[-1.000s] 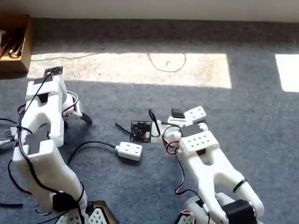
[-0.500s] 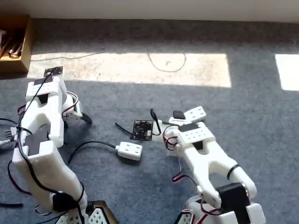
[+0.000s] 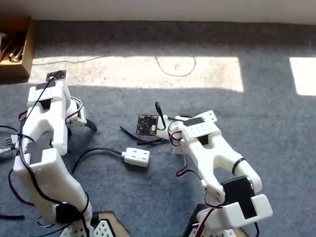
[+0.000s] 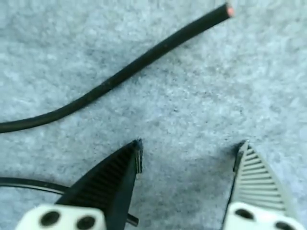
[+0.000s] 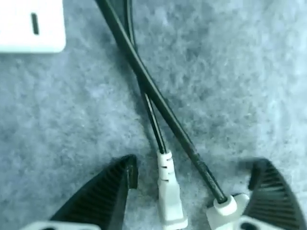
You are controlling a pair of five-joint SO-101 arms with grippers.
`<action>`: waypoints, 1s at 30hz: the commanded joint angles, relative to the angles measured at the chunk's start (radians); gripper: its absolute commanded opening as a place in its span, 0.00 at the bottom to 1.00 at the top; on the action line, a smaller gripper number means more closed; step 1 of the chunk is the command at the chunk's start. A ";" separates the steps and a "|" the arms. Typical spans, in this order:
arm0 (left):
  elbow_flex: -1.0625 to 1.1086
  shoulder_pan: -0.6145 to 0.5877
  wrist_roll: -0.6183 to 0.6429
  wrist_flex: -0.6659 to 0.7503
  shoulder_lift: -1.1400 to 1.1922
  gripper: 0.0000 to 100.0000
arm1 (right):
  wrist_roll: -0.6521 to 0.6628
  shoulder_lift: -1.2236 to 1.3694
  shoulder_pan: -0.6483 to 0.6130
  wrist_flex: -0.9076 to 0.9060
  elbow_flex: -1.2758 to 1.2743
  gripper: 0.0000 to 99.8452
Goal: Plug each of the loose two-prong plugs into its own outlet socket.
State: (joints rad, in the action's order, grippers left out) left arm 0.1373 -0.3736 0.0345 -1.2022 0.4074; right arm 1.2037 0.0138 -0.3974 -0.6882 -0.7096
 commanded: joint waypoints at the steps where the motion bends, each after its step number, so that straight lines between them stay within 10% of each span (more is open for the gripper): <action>1: -0.004 0.015 0.000 0.046 -0.021 0.30 | -0.011 -0.008 0.001 0.042 0.042 0.02; 14: 0.002 0.036 0.000 0.048 -0.019 0.30 | -0.032 -0.415 0.111 -0.180 0.038 0.01; 24: 0.005 0.036 -0.005 0.041 -0.021 0.30 | -0.562 -0.200 0.262 0.079 0.189 0.01; 30: 0.007 0.036 -0.005 0.046 -0.021 0.30 | -0.875 -0.104 0.245 -0.254 0.338 0.01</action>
State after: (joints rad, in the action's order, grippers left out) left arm 0.1450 -0.3552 0.0345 -1.1960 0.4058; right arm 0.4749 -0.0798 -0.1335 -0.7679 -0.4749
